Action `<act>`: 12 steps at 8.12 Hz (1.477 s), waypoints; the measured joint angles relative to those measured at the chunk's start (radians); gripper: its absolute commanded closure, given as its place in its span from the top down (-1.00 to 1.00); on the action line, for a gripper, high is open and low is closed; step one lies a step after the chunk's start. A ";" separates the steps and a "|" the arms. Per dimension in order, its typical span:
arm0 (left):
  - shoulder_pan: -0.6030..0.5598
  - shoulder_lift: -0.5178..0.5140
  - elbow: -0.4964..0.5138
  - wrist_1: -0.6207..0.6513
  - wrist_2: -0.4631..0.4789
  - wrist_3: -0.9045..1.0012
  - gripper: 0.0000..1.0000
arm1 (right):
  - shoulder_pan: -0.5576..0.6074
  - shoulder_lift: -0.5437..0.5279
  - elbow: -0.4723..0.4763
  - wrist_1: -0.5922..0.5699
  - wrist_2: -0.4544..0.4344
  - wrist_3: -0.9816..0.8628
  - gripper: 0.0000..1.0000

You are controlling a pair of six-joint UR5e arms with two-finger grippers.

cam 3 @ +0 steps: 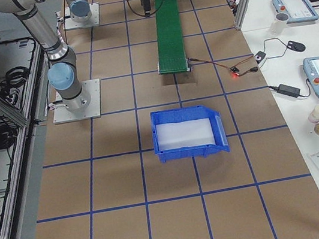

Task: Move capacitor from left to right
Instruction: 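Carry the capacitor to the belt end near the left arm and lower it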

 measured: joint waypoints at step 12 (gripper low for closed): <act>-0.053 -0.063 -0.174 0.229 -0.023 -0.006 -1.00 | 0.000 0.000 0.000 0.000 0.000 0.000 1.00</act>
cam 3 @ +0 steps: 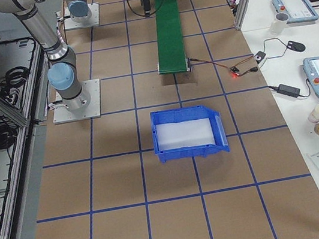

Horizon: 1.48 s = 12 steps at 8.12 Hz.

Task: Move capacitor from left to right
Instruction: 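Carry the capacitor to the belt end near the left arm and lower it, then open and raise the left gripper while the right gripper moves over the belt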

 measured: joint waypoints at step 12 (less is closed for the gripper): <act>-0.104 0.062 0.019 -0.052 0.004 -0.197 1.00 | 0.000 0.008 0.000 -0.004 -0.001 0.003 1.00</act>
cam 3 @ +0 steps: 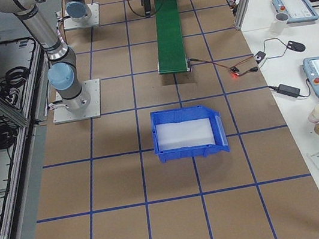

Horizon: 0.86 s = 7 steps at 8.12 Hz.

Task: Move capacitor from left to right
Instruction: 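Open and raise the left gripper while the right gripper moves over the belt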

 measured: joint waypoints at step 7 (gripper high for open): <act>-0.198 0.248 0.182 -0.447 0.026 -0.239 1.00 | -0.007 0.231 0.108 -0.321 0.022 -0.003 1.00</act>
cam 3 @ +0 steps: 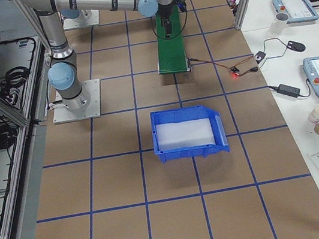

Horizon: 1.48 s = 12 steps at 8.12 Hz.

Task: Move capacitor from left to right
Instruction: 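Open and raise the left gripper while the right gripper moves over the belt, then hold the right gripper above the belt end as the capacitor rides toward it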

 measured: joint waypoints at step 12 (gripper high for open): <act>-0.016 0.035 0.003 0.086 0.005 0.005 1.00 | -0.161 0.073 0.158 -0.263 0.233 -0.174 1.00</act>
